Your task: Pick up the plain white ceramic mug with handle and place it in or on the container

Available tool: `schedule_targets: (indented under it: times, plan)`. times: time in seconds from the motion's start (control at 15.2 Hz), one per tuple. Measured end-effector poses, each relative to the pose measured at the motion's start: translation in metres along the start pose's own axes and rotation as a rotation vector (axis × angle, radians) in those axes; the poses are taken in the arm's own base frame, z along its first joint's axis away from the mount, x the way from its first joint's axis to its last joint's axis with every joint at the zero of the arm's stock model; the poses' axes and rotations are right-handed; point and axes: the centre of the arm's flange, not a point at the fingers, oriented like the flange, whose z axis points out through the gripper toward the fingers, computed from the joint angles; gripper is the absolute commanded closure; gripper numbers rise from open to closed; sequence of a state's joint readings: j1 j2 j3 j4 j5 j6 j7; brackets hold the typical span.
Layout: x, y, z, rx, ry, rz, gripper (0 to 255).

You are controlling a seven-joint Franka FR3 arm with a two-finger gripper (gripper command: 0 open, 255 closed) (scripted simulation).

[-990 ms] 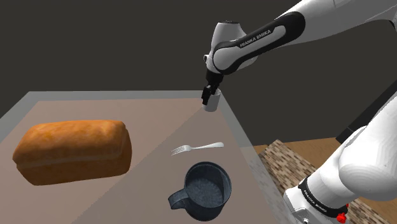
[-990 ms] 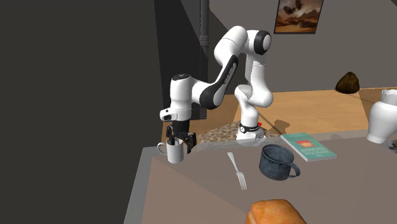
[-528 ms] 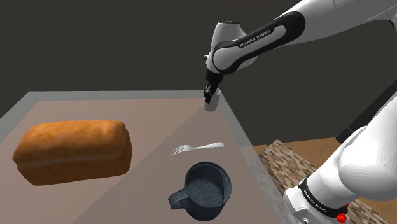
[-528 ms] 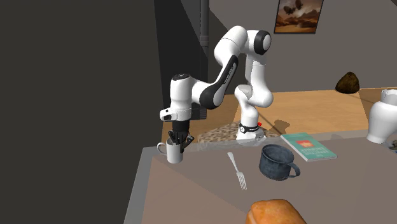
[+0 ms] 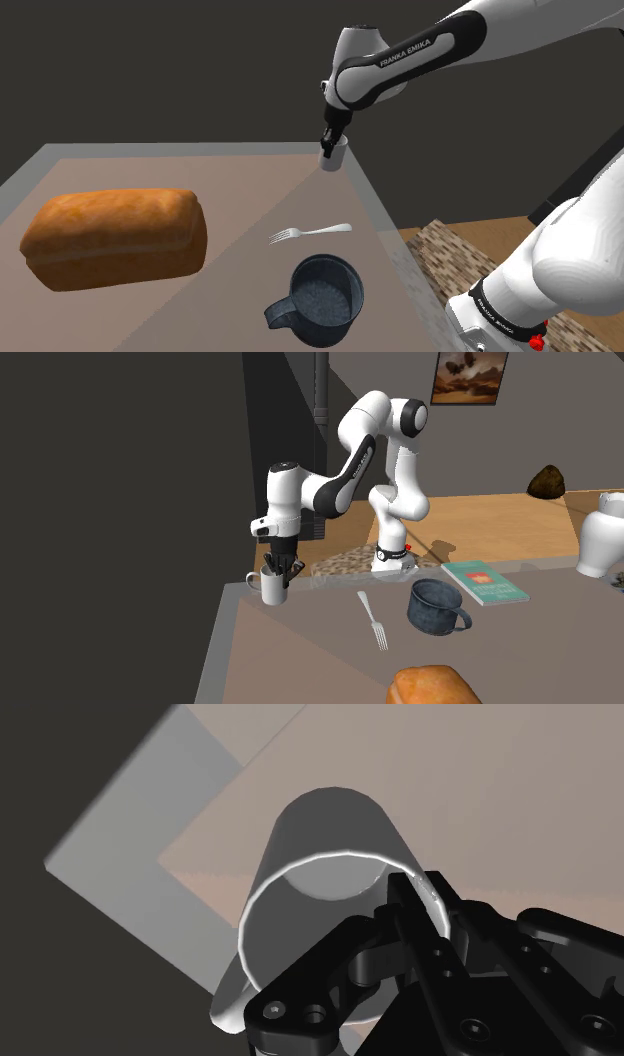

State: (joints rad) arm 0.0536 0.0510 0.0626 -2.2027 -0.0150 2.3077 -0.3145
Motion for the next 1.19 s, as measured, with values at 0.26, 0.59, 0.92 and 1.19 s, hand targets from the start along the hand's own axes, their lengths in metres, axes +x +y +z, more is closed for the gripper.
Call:
schedule_targets:
  times: [0.26,0.59,0.92,1.19]
  plan:
    - [0.002,0.001,-0.020,0.000,0.000,0.000,255]
    - [0.003,0.002,-0.048,0.000,0.000,0.000,255]
    - [0.003,0.002,-0.074,0.000,0.000,0.000,255]
    - [0.004,0.003,-0.096,0.000,0.000,0.000,255]
